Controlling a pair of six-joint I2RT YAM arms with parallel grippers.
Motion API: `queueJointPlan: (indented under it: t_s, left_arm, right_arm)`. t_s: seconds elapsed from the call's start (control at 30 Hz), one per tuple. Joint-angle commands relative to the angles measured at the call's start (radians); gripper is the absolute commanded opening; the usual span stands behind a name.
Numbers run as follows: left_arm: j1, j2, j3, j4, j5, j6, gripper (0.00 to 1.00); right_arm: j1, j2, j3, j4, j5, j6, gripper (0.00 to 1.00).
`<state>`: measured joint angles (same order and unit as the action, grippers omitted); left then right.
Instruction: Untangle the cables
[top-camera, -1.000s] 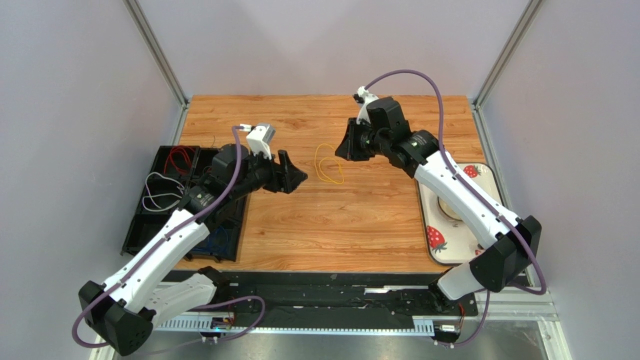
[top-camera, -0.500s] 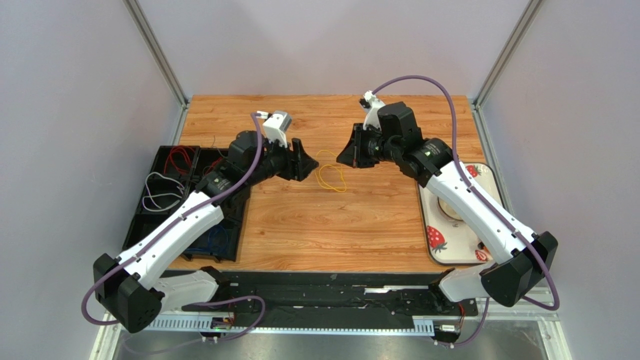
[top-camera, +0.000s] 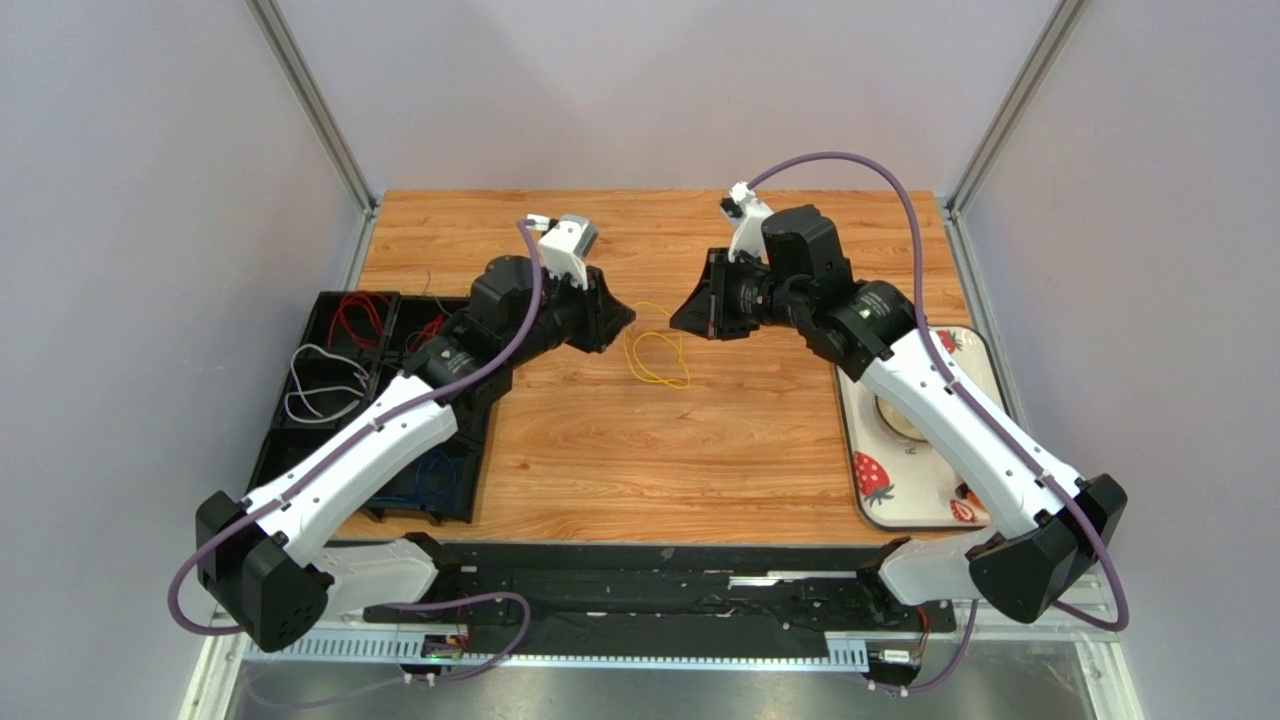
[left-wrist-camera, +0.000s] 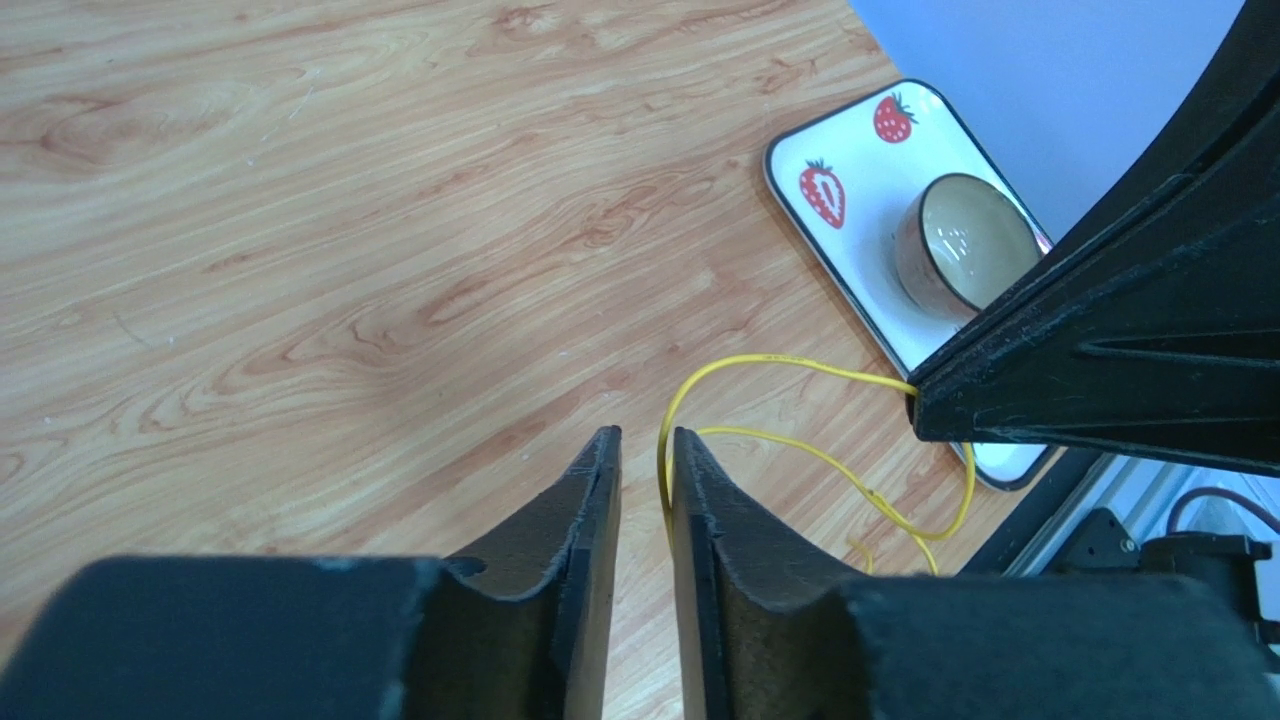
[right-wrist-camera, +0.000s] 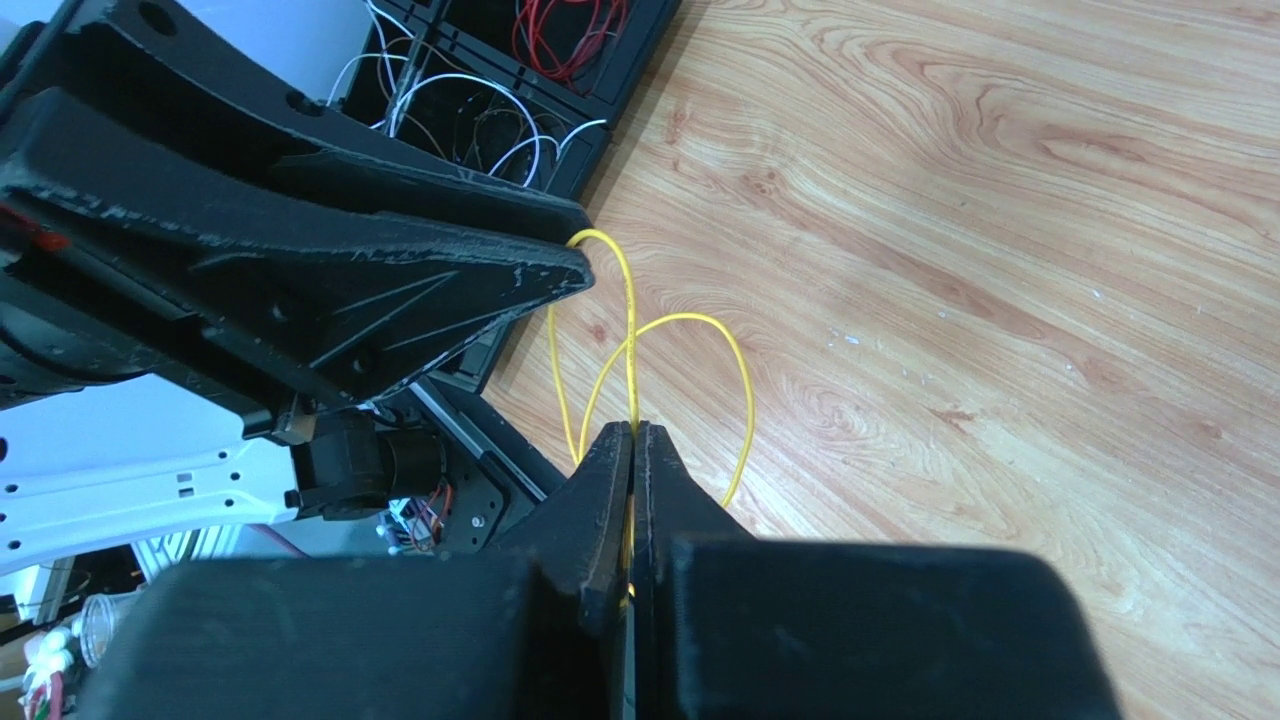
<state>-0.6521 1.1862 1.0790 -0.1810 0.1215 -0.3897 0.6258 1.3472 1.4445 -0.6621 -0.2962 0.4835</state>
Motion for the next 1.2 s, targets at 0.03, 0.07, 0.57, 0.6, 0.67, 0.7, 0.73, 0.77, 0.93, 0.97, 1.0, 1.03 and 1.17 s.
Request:
queueJointPlan:
  t_s: [0.03,0.07,0.57,0.6,0.67,0.7,0.73,0.77,0.93,0.97,1.0,1.03,1.17]
  left_arm:
    - [-0.015,0.003,0.044,0.067,0.02,0.018,0.22]
    - [-0.02,0.0,0.042,0.069,0.018,0.018,0.18]
    - [-0.032,-0.063,0.124,-0.212,-0.274,0.032,0.0]
    - [-0.034,-0.074,0.121,-0.228,-0.296,0.025,0.0]
    - [-0.032,-0.108,0.099,-0.25,-0.36,0.018,0.0]
    - [-0.031,-0.115,0.101,-0.291,-0.381,0.026,0.0]
    - [-0.03,-0.122,0.107,-0.314,-0.4,0.034,0.0]
    - [-0.03,-0.134,0.111,-0.34,-0.452,0.04,0.0]
    - [0.011,-0.221,0.087,-0.451,-0.575,0.018,0.0]
    - [0.028,-0.261,0.079,-0.469,-0.591,0.011,0.0]
    - [0.048,-0.279,0.072,-0.483,-0.603,-0.009,0.0]
    - [0.089,-0.298,0.059,-0.501,-0.624,-0.029,0.0]
    - [0.149,-0.35,0.058,-0.622,-0.826,-0.078,0.0]
  right_arm:
    - [0.005,-0.034,0.025,0.021,-0.037,0.014,0.0]
    - [0.006,-0.036,0.025,0.021,-0.038,0.015,0.0]
    - [0.005,-0.043,0.008,-0.076,0.229,-0.003,0.61]
    - [0.005,-0.043,0.002,-0.077,0.226,-0.003,0.6]
    - [0.005,-0.037,-0.018,-0.076,0.207,0.006,0.59]
    - [0.005,-0.039,-0.024,-0.076,0.204,0.007,0.58]
    - [0.003,-0.039,-0.032,-0.074,0.201,0.009,0.57]
    - [0.005,-0.042,-0.045,-0.071,0.201,0.01,0.57]
    - [0.005,-0.046,-0.076,-0.065,0.198,0.015,0.56]
    - [0.005,-0.046,-0.081,-0.064,0.198,0.02,0.55]
    - [0.005,-0.048,-0.093,-0.06,0.197,0.023,0.55]
    - [0.005,-0.049,-0.099,-0.057,0.195,0.024,0.55]
    - [0.003,-0.045,-0.121,-0.048,0.186,0.033,0.54]
